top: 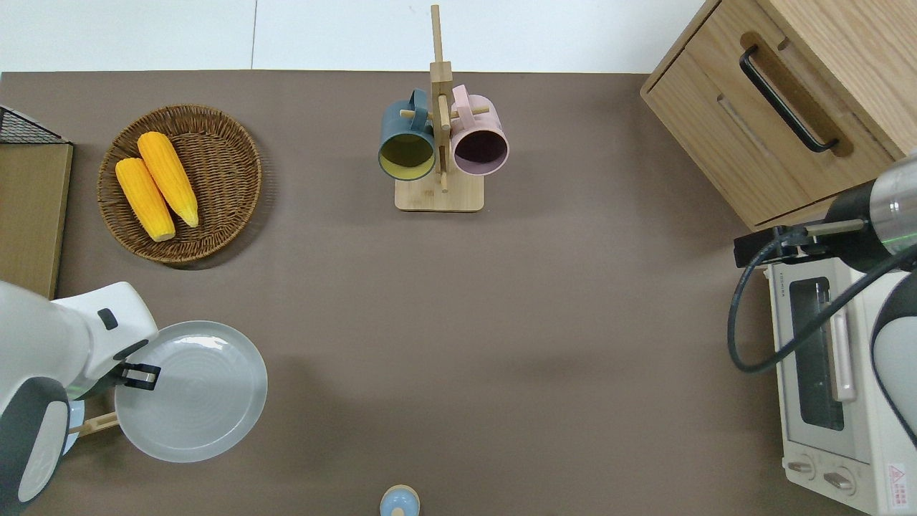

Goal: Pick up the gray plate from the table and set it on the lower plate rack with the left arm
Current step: 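Carry the gray plate with the left gripper toward the wooden rack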

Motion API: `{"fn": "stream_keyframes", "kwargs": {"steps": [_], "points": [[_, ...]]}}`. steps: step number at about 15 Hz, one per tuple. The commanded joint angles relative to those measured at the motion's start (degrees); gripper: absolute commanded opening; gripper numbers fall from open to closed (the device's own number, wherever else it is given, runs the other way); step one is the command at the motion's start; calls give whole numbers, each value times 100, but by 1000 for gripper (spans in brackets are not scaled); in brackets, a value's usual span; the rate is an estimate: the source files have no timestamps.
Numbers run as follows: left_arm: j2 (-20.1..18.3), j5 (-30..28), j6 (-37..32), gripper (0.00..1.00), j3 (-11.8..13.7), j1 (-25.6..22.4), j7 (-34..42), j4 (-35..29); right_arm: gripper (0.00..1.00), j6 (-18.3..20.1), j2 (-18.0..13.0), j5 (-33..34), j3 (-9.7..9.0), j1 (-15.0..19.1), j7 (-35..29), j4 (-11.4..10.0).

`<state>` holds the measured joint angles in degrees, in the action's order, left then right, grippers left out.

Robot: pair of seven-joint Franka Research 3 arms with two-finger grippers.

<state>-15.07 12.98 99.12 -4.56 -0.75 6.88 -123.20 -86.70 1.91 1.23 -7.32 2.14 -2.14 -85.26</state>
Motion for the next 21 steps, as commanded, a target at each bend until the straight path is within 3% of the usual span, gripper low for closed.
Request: {"fn": "stream_keyframes", "kwargs": {"steps": [1, 5, 15, 21], "points": [[-118, 704, -261, 0, -63, 22, -55, 104, 983, 92, 55, 17, -120, 128, -76, 114], [-198, 1363, -472, 0, -255, 40, -424, 95, 983, 92, 55, 17, -120, 128, -76, 114], [-452, 3051, -1693, 0, -1266, 40, -1181, 121, 983, 92, 55, 17, -120, 128, -76, 115], [-391, 3737, -2054, 0, -1267, -13, -1049, 490, 983, 92, 55, 17, -120, 128, -85, 123]]}}
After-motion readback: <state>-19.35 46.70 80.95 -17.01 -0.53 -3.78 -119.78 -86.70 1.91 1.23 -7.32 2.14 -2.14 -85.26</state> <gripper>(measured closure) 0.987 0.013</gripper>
